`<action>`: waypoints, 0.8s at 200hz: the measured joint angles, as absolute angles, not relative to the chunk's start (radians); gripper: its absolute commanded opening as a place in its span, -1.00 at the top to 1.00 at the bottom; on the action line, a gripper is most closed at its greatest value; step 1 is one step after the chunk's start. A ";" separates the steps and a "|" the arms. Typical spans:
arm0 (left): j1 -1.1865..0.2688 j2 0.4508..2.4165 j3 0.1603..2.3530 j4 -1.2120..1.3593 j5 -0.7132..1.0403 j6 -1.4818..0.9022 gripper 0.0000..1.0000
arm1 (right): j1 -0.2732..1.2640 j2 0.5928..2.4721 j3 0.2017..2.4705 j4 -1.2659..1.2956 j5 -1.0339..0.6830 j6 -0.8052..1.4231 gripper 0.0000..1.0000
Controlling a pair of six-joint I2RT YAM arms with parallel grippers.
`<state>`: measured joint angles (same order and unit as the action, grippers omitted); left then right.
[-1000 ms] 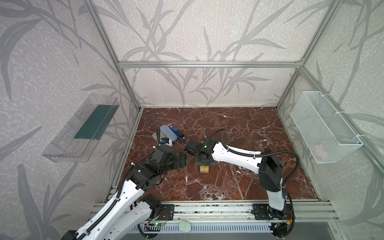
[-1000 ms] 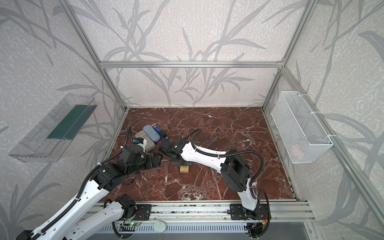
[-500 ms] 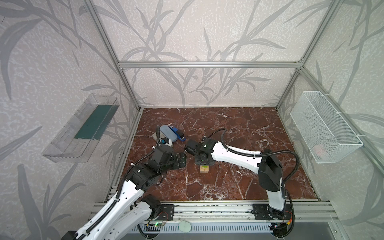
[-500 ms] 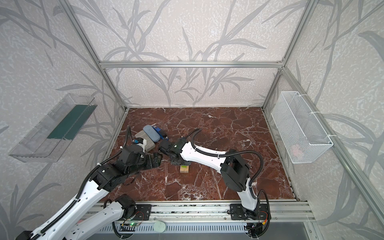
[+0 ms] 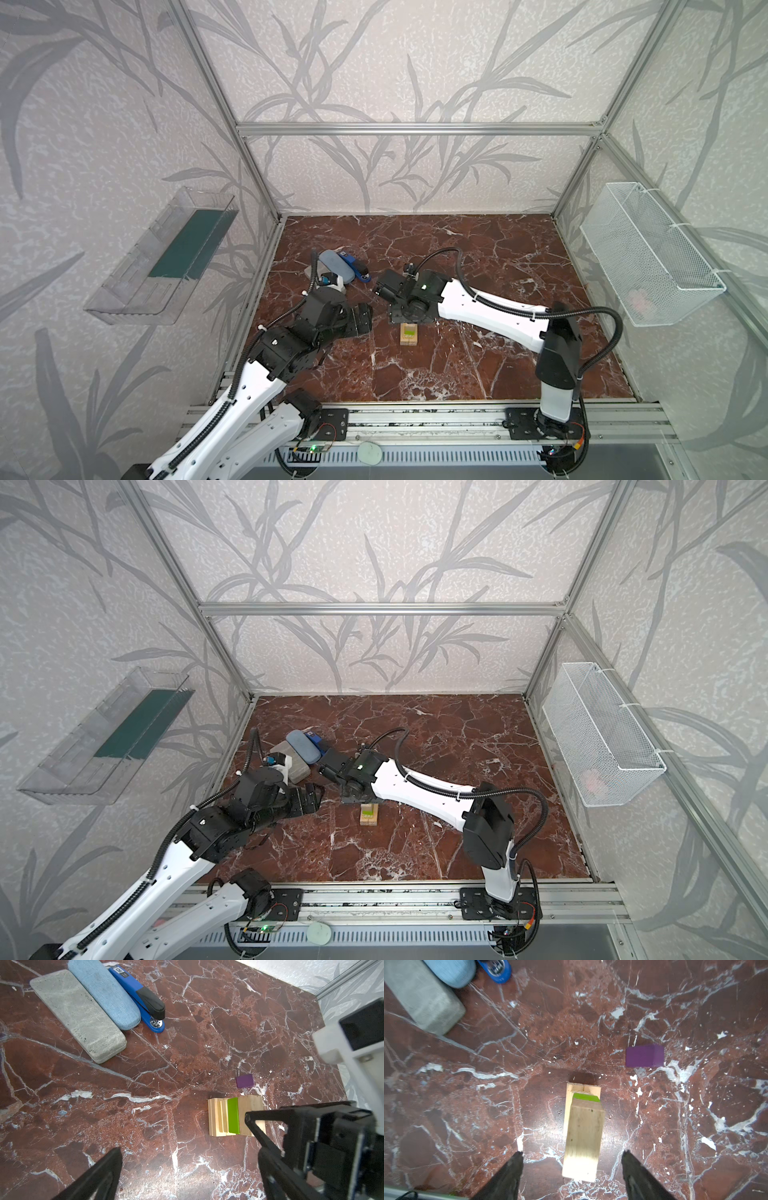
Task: Build the wood block tower
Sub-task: 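Open the right gripper and move it toward the purple block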
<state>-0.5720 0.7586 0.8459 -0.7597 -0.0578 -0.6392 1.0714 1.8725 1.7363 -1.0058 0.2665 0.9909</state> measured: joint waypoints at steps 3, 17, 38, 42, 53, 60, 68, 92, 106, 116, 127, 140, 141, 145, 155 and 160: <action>-0.572 0.759 0.849 -0.760 -0.057 -0.637 -0.99 | 1.069 1.862 1.736 -1.005 0.265 0.985 -0.56; -0.572 0.759 0.855 -0.759 -0.056 -0.628 -0.99 | 1.059 1.827 1.736 -1.000 0.255 0.952 -0.57; -0.572 0.771 0.863 -0.757 -0.043 -0.617 -0.99 | 1.037 1.778 1.711 -0.974 0.240 0.893 -0.59; -0.572 0.774 0.865 -0.756 -0.040 -0.616 -0.99 | 1.031 1.768 1.701 -0.967 0.234 0.881 -0.59; -0.572 0.785 0.865 -0.755 -0.029 -0.609 -0.99 | 1.012 1.744 1.669 -0.947 0.220 0.844 -0.61; -0.572 0.794 0.865 -0.755 -0.022 -0.603 -0.99 | 0.998 1.727 1.644 -0.930 0.206 0.818 -0.61; -0.572 0.802 0.865 -0.753 -0.015 -0.596 -0.99 | 0.981 1.708 1.613 -0.912 0.190 0.793 -0.61; -0.572 0.828 0.869 -0.745 0.007 -0.576 -0.99 | 0.919 1.641 1.508 -0.867 0.151 0.705 -0.62; -0.572 0.838 0.871 -0.735 0.021 -0.567 -0.99 | 0.886 1.596 1.442 -0.832 0.129 0.652 -0.62; -0.572 0.848 0.876 -0.726 0.030 -0.562 -0.99 | 0.858 1.559 1.386 -0.805 0.114 0.613 -0.63; -0.572 0.857 0.878 -0.714 0.036 -0.557 -0.99 | 0.823 1.520 1.325 -0.779 0.094 0.573 -0.63; -0.572 0.869 0.878 -0.699 0.043 -0.553 -0.99 | 0.782 1.492 1.263 -0.756 0.066 0.533 -0.63; -0.572 0.869 0.878 -0.699 0.044 -0.553 -0.99 | 0.780 1.491 1.261 -0.754 0.066 0.530 -0.63; -0.572 0.873 0.878 -0.696 0.046 -0.553 -0.99 | 0.766 1.488 1.243 -0.748 0.060 0.519 -0.63; -0.572 0.880 0.878 -0.687 0.047 -0.552 -0.99 | 0.738 1.486 1.207 -0.734 0.047 0.488 -0.64; -0.572 0.884 0.878 -0.681 0.047 -0.551 -0.99 | 0.725 1.488 1.187 -0.723 0.041 0.470 -0.65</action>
<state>-0.5720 0.8841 0.8783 -0.6811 0.0471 -0.5514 0.7250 1.4879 1.1873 -0.7235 0.0406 0.4702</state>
